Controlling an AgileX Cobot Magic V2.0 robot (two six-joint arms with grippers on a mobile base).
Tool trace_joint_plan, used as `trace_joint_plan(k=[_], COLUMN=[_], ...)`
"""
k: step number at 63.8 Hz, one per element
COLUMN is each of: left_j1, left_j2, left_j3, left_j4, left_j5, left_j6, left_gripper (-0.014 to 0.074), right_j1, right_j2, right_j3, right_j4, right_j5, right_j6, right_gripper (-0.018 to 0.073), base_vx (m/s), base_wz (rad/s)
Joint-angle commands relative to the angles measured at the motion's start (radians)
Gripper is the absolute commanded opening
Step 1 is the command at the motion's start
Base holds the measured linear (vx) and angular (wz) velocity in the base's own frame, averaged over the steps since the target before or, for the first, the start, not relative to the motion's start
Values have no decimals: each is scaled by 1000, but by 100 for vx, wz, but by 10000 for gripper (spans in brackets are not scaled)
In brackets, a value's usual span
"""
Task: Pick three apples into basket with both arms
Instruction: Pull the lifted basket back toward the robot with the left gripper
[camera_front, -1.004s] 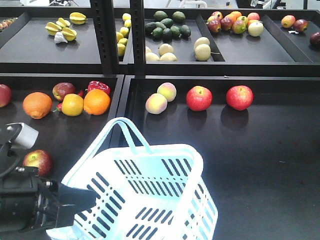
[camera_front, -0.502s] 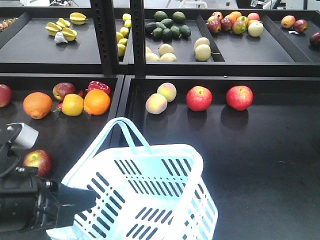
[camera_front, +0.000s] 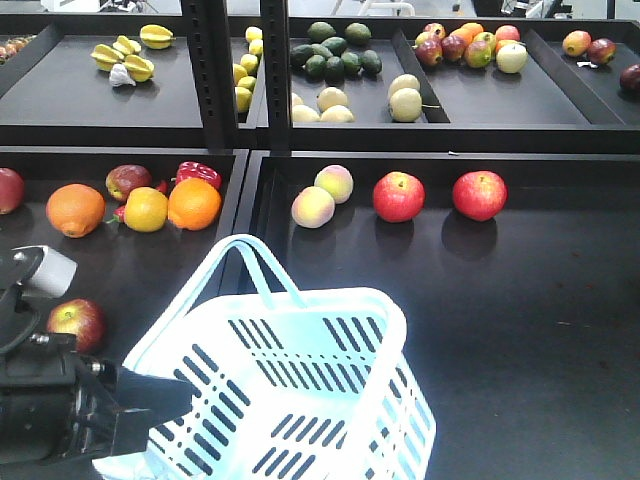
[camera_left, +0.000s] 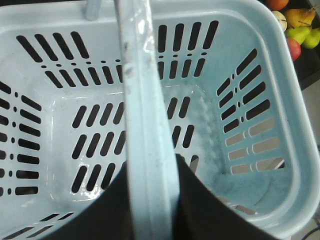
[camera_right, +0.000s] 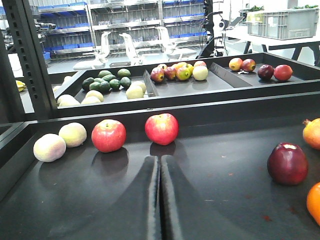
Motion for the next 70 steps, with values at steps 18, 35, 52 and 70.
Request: trace_joint_plan(k=[18, 35, 52, 70], left_j1=[-7, -7, -7, -7], left_j2=[-17, -17, -17, -45], left_j3=[-25, -25, -25, -26], left_j4=[-40, -40, -133, -242], left_j5=[-39, -39, -31, 2], left_j6=[-4, -4, -41, 133], left_gripper=[-7, -7, -7, -7], right_j1=[-6, -6, -6, -6], right_j2=[-11, -11, -11, -11], right_j3=[14, 14, 14, 14], right_j4=[-4, -4, -4, -4], right_j5=[-74, -74, -74, -74], right_j6=[-7, -7, -7, -7], right_gripper=[-4, -4, -4, -4], base_vx=[0, 0, 0, 0], base_wz=[0, 0, 0, 0])
